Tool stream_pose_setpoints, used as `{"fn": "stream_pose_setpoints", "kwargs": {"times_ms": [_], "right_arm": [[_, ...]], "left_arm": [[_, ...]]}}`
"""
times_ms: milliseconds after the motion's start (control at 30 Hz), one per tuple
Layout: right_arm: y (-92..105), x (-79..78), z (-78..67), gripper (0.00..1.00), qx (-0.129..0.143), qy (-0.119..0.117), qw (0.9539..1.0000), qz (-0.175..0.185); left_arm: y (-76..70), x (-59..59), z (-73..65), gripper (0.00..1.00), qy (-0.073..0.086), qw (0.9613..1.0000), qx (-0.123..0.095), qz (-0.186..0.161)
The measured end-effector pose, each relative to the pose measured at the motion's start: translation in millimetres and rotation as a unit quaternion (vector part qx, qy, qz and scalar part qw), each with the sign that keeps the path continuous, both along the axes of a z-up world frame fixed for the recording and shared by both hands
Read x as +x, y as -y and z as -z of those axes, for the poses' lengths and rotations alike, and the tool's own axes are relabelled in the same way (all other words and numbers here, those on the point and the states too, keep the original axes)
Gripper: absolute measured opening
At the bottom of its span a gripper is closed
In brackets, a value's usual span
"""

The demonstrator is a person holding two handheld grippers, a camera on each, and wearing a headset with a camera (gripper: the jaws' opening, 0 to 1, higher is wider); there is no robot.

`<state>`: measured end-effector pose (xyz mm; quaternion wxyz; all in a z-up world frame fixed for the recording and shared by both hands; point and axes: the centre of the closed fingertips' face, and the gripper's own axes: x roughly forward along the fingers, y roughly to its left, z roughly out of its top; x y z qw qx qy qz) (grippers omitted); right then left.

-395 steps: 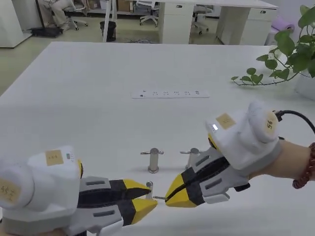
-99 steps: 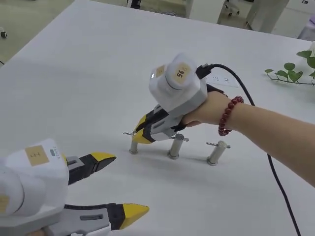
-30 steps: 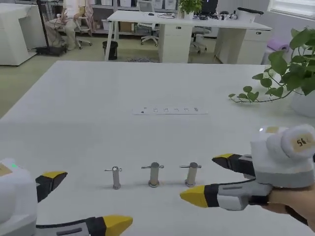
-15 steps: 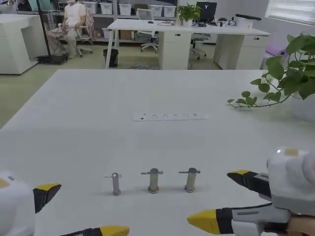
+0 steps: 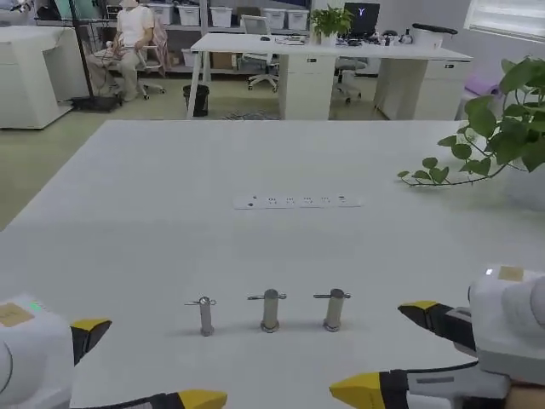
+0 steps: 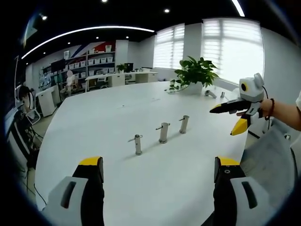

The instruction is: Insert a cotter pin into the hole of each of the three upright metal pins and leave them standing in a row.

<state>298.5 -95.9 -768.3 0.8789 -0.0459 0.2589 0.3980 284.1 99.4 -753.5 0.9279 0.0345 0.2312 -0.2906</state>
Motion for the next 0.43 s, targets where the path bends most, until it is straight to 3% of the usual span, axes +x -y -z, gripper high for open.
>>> {"fn": "stream_pose_setpoints", "kwargs": {"times_ms": [433], "right_arm": [[-2.5, 0.9, 2.9, 1.00, -0.008, 0.006, 0.9999, 0.003]], "left_arm": [[7.2, 7.0, -0.4, 0.96, 0.001, 1.0000, 0.000, 0.002]]}}
